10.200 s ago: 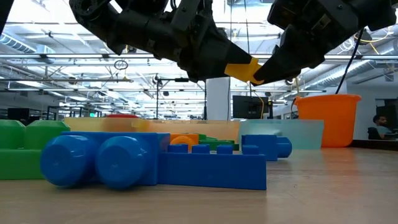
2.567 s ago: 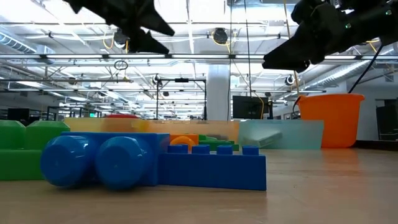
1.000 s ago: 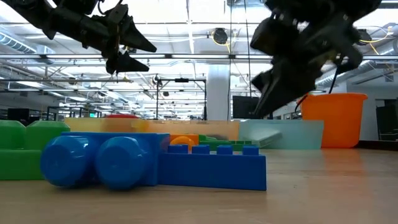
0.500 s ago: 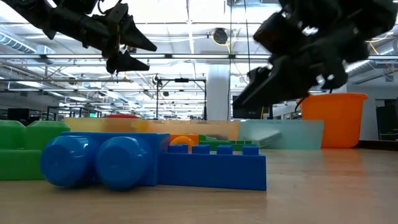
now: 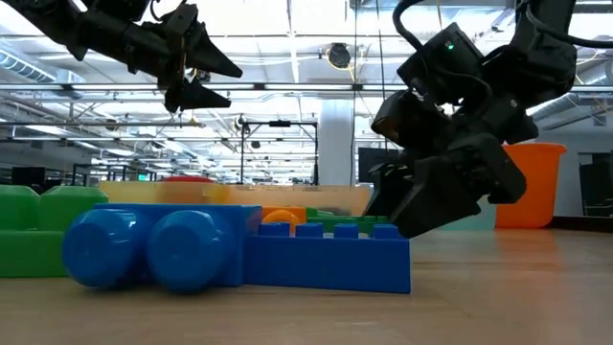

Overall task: Pick & Place Toys
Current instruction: Put the green game piece into the orange bin

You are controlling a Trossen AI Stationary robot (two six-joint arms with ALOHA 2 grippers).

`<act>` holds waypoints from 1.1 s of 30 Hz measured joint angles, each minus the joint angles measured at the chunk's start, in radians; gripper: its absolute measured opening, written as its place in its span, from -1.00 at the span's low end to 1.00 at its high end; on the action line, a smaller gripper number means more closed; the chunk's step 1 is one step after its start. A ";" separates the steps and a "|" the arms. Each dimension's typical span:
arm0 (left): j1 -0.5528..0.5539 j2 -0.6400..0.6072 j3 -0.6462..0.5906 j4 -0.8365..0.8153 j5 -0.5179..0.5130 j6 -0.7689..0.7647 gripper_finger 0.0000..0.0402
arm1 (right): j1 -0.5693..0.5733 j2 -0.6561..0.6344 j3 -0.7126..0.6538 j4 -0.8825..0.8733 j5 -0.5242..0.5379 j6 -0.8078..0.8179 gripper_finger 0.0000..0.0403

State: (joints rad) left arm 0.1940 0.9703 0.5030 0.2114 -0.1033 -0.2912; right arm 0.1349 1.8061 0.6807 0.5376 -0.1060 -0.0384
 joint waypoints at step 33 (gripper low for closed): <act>-0.029 0.445 0.045 0.511 0.122 -0.229 0.94 | 0.179 -0.440 -0.002 -0.346 0.748 -0.269 -0.52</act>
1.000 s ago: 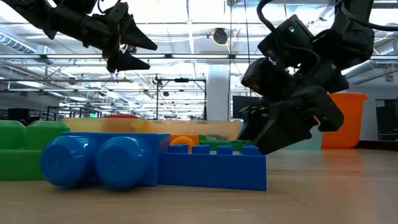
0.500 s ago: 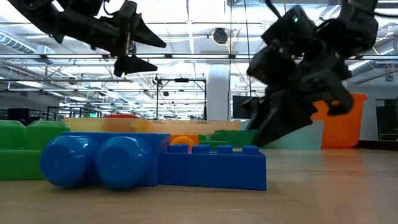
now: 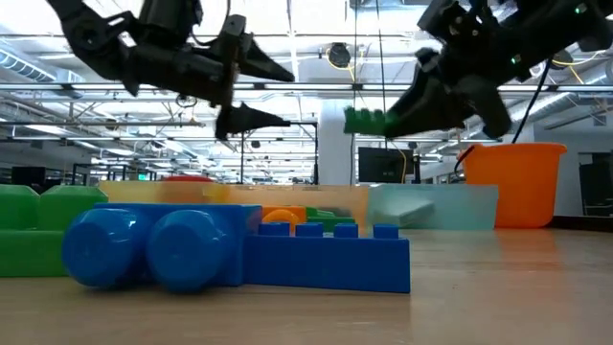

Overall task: Pick & Place Toys
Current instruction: Put the green game piece into the orange bin

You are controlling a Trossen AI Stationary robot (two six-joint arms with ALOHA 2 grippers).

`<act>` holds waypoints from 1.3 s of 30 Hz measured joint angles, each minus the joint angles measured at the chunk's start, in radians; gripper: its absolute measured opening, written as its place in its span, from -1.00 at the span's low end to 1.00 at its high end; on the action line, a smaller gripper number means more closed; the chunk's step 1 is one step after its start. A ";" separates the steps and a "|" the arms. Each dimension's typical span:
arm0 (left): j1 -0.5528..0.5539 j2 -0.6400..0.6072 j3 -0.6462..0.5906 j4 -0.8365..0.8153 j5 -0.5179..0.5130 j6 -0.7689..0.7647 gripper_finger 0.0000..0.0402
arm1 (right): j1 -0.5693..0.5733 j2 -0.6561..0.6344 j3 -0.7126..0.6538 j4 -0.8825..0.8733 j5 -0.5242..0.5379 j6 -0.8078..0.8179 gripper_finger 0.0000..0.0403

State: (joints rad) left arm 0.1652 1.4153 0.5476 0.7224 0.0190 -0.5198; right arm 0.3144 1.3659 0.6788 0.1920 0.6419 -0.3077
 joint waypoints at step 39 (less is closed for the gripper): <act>-0.120 0.343 0.376 -0.048 0.061 0.062 -0.46 | 0.027 0.022 0.000 0.227 0.272 -0.216 -0.52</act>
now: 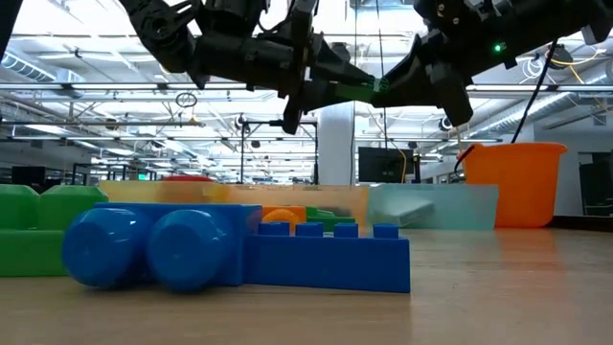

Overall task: Pick & Place Toys
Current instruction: Put the green game piece into the orange bin

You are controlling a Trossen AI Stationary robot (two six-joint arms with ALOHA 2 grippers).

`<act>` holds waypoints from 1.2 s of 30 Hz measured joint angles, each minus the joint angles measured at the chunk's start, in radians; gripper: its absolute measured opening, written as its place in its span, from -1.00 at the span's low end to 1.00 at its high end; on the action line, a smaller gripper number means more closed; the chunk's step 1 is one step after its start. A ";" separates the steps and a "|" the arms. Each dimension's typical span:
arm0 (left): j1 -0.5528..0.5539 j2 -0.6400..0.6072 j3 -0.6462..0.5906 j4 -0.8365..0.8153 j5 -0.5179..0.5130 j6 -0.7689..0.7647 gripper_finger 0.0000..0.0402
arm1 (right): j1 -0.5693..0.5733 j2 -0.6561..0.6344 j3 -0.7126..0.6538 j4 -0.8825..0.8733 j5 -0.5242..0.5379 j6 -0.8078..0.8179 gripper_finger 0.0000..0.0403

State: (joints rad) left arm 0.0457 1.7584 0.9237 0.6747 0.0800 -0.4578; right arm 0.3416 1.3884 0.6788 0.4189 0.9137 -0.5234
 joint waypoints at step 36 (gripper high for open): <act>0.338 -0.195 -0.010 -0.536 -0.475 0.204 -0.52 | -0.149 -0.279 -0.161 -0.088 -0.422 0.460 -0.08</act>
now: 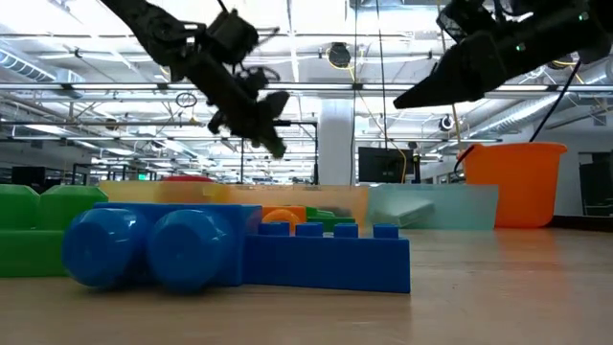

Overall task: Pick & Place Toys
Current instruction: Put the green game piece into the orange bin

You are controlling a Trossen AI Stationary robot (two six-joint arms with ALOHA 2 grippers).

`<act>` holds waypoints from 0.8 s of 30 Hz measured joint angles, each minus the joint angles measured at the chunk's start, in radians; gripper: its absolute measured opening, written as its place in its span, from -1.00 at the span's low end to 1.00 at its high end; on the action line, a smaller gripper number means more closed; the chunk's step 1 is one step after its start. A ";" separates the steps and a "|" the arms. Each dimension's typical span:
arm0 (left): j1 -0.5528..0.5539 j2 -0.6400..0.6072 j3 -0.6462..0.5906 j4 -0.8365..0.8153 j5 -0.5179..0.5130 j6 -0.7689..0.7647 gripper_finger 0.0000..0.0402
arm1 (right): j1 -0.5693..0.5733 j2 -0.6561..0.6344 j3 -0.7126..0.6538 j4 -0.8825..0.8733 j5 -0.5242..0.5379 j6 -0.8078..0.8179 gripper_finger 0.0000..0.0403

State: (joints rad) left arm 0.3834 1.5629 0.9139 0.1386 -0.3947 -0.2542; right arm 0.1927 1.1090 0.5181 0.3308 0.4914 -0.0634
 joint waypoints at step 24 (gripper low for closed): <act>0.102 0.048 -0.007 0.004 0.109 0.004 0.41 | -0.061 -0.004 -0.051 0.116 -0.127 0.105 -0.07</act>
State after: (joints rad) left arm 0.4859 1.6110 0.9067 0.1427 -0.2854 -0.2504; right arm 0.1318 1.1049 0.4667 0.4464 0.3643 0.0416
